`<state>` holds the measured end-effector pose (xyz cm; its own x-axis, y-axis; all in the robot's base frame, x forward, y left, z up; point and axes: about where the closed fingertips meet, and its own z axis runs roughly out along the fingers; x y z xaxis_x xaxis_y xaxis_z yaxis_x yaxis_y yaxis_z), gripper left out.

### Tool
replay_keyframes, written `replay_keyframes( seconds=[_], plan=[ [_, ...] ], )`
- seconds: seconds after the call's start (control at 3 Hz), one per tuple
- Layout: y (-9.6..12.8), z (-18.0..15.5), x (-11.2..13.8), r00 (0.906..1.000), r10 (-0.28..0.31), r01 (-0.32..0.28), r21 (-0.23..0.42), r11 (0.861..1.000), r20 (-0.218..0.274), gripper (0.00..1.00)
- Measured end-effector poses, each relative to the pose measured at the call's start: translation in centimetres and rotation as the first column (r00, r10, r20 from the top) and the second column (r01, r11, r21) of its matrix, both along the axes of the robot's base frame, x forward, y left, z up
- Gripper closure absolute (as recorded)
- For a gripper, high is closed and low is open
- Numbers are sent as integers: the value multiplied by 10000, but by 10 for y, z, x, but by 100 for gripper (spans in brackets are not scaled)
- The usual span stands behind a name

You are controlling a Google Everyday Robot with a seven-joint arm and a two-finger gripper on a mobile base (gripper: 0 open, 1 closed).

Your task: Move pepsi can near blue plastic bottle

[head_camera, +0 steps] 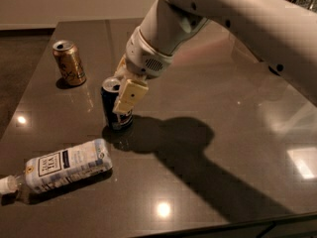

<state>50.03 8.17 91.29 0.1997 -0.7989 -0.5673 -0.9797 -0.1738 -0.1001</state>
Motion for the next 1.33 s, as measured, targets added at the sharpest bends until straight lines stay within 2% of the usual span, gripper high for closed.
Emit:
replay_keyframes(
  seconds=[0.33, 0.67, 1.33],
  plan=[
    [4, 0, -6, 9995, 305, -305, -9, 9995, 7, 100],
    [6, 1, -11, 9989, 478, -478, 30, 9989, -32, 85],
    [16, 4, -31, 9989, 462, -462, 6, 9989, -125, 38]
  ],
)
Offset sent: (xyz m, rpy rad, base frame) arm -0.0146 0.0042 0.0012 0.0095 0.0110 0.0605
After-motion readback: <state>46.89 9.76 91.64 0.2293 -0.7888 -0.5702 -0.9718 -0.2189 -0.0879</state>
